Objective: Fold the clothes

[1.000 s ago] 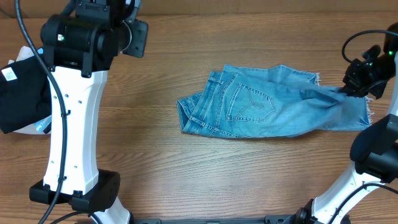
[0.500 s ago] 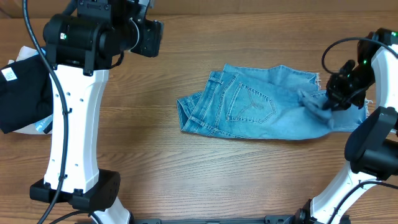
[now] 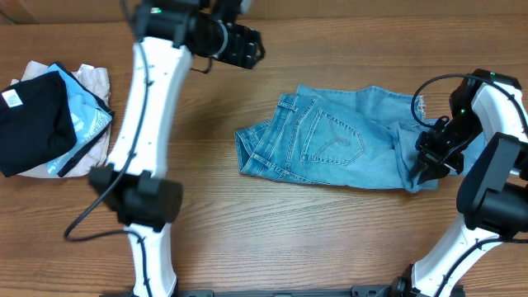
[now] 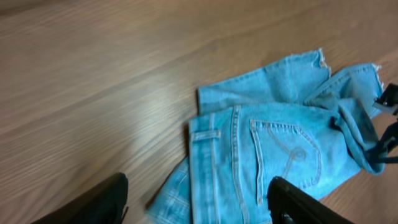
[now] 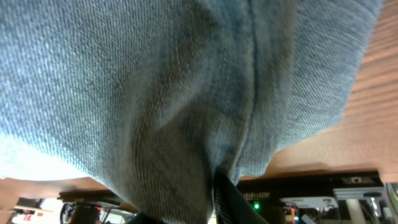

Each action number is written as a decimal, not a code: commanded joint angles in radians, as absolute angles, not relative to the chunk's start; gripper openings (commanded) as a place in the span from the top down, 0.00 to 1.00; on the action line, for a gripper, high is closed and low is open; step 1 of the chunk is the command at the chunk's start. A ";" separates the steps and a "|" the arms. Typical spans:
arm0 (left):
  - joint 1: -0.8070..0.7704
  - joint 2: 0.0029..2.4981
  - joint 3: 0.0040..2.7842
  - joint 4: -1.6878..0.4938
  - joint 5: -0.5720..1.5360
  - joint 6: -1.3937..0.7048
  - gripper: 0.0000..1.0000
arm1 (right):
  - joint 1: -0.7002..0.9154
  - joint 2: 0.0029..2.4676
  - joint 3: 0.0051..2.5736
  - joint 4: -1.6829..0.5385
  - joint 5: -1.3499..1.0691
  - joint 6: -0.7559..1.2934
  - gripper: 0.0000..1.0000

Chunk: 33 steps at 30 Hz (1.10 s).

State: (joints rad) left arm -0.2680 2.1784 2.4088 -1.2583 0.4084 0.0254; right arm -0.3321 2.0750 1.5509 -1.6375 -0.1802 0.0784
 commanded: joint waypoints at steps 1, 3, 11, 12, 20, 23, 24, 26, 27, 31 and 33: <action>-0.316 2.260 2.405 -1.220 0.469 0.017 0.24 | -0.326 2.054 1.542 -1.624 -0.192 0.081 0.78; -0.331 2.305 2.405 -1.192 0.469 0.015 0.24 | -0.326 2.054 1.542 -1.625 -0.192 0.078 0.78; -0.366 2.433 2.405 -1.152 0.512 0.015 0.21 | -0.326 2.054 1.542 -1.609 -0.191 0.077 0.78; -0.367 2.445 2.405 -1.155 0.507 0.014 0.21 | -0.326 2.054 1.542 -1.608 -0.191 0.077 0.78; -0.368 2.531 2.405 -1.167 0.476 -0.001 0.20 | -0.326 2.054 1.542 -1.606 -0.191 0.077 0.78; -0.374 2.552 2.405 -1.172 0.475 -0.001 0.20 | -0.326 2.054 1.542 -1.606 -0.191 0.077 0.78; -0.377 2.565 2.405 -1.172 0.471 -0.001 0.20 | -0.326 2.054 1.542 -1.606 -0.191 0.077 0.78; -0.380 2.587 2.405 -1.174 0.467 -0.002 0.20 | -0.326 2.054 1.542 -1.606 -0.191 0.077 0.78; -0.381 2.599 2.405 -1.173 0.467 -0.005 0.20 | -0.326 2.054 1.542 -1.606 -0.191 0.077 0.78; -0.381 2.627 2.405 -1.171 0.499 -0.030 0.28 | -0.326 2.054 1.542 -1.606 -0.191 0.077 0.78; -0.381 2.628 2.405 -1.166 0.522 -0.028 0.42 | -0.326 2.054 1.542 -1.603 -0.191 0.077 0.78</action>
State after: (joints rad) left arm -0.3672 2.6102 2.4077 -1.1702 0.4820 -0.0212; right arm -0.3313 2.0750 1.5478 -1.6119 -0.1837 0.0776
